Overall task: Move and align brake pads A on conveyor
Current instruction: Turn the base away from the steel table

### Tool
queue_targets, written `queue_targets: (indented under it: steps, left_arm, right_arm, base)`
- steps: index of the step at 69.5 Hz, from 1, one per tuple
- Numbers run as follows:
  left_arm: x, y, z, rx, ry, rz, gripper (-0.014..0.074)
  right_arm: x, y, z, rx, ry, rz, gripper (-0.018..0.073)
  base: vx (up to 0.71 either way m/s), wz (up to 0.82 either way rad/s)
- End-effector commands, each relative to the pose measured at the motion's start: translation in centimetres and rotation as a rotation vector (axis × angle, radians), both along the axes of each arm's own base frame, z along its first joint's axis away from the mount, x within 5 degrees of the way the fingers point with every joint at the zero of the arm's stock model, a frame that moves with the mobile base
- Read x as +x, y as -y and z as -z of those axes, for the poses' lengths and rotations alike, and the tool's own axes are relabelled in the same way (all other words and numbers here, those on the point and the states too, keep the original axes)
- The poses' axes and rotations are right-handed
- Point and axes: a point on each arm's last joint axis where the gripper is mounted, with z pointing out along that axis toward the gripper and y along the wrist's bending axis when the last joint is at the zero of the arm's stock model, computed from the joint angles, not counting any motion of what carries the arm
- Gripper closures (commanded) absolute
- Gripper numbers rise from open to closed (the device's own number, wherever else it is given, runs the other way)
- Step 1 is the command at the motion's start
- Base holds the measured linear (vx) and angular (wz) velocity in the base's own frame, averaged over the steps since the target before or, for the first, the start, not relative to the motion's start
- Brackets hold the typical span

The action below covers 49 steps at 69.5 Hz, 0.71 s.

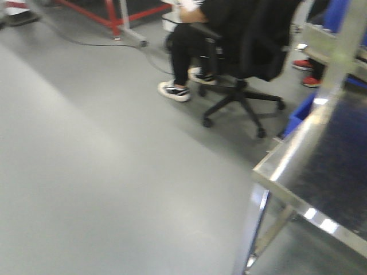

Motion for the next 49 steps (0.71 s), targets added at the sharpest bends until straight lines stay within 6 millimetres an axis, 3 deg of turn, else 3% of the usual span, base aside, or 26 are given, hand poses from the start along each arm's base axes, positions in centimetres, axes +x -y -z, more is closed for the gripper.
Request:
queue_targets:
  steps: [1,49]
  left_arm:
    - [0.23,0.18,-1.54,-0.036,0.101,0.013,0.0602]
    - [0.23,0.18,-1.54,-0.036,0.101,0.013,0.0602]
  right_arm:
    - [0.09,0.08,-1.88,0.006,0.125,0.009,0.0565]
    - [0.09,0.08,-1.88,0.006,0.125,0.009,0.0565]
  base:
    - [-0.22,0.84]
    - [-0.16,0.76]
